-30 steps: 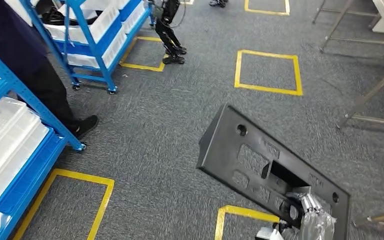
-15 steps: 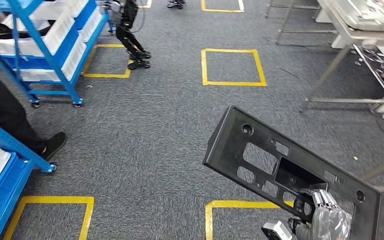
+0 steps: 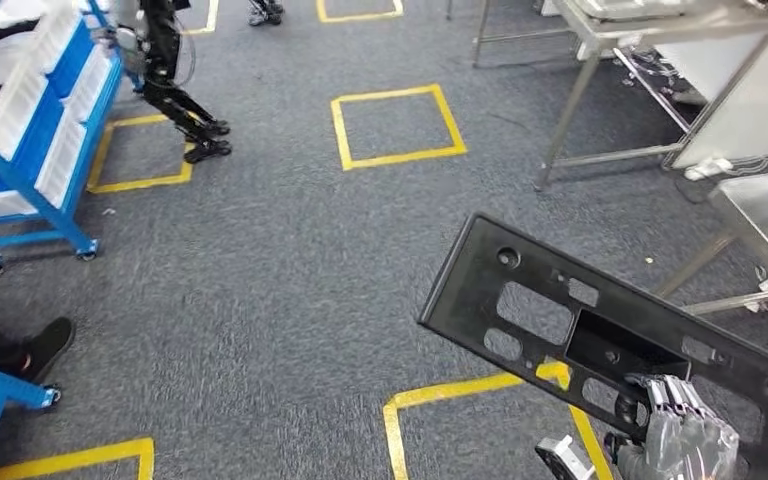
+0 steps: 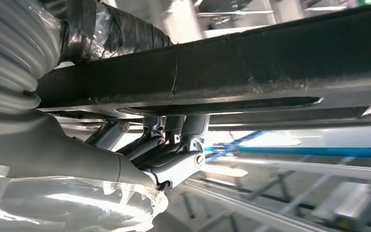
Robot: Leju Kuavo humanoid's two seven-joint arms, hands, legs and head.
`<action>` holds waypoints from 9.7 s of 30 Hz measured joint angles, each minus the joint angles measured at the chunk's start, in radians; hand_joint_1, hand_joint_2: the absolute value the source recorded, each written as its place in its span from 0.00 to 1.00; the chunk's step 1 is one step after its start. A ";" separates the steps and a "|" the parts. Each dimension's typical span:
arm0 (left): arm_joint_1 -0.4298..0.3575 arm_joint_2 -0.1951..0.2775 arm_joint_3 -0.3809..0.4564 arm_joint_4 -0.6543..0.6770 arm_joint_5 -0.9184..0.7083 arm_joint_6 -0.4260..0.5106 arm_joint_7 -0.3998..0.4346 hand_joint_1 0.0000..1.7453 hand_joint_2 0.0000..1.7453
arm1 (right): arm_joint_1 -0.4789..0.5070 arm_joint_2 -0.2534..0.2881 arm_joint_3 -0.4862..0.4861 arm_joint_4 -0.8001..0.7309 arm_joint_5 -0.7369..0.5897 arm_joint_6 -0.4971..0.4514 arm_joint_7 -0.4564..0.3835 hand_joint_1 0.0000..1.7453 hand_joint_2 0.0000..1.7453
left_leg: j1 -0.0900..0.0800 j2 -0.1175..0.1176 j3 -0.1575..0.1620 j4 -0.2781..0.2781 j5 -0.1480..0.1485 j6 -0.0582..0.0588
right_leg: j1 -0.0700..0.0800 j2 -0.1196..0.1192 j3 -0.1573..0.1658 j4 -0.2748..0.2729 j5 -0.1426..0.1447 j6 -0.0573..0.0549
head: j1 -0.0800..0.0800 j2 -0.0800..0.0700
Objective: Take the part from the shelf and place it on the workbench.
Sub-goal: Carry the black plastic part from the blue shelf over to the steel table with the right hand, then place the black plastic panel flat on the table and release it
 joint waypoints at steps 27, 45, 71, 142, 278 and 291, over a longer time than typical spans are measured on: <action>-0.001 -0.003 0.026 0.000 0.000 -0.028 -0.008 0.00 0.00 | 0.036 0.004 0.053 0.020 0.040 -0.002 0.077 1.00 1.00 | -0.005 0.073 0.037 -0.118 0.085 0.013 | 0.003 -0.036 0.006 -0.001 -0.006 0.029 | 0.002 0.000; 0.002 -0.001 0.034 0.000 0.001 -0.032 -0.010 0.00 0.00 | 0.040 -0.006 0.077 0.026 0.048 -0.003 0.089 1.00 1.00 | 0.001 -0.079 0.010 -0.130 0.118 0.058 | 0.009 0.097 -0.028 0.048 -0.033 0.039 | 0.003 0.000; 0.002 -0.002 0.052 0.000 -0.004 -0.049 -0.014 0.00 0.00 | 0.040 -0.064 0.143 0.036 0.103 0.007 0.241 1.00 1.00 | 0.002 -0.131 -0.002 -0.088 0.090 0.025 | -0.006 0.135 0.006 0.007 -0.008 0.028 | 0.005 0.000; -0.012 0.012 0.095 -0.001 -0.131 -0.088 -0.003 0.00 0.00 | -0.266 -0.368 0.363 0.247 0.183 0.196 0.468 1.00 1.00 | -0.010 -0.064 0.029 -0.103 0.097 0.073 | -0.006 0.021 -0.093 0.245 -0.155 0.062 | 0.005 0.000; -0.027 0.001 0.187 0.000 -0.181 -0.103 0.052 0.00 0.00 | -0.212 -0.420 0.465 0.135 0.317 0.158 0.446 0.00 1.00 | 0.001 -0.041 -0.168 0.123 0.020 0.002 | -0.005 0.003 0.044 -0.034 -0.005 -0.002 | 0.003 0.000; -0.021 -0.007 0.235 0.000 -0.154 -0.098 0.038 0.00 0.00 | -0.057 -0.304 0.460 0.249 -0.445 0.193 0.123 0.00 0.00 | -0.007 -0.043 0.067 -0.173 0.108 0.065 | 0.000 0.005 -0.068 0.007 0.038 0.042 | 0.003 0.000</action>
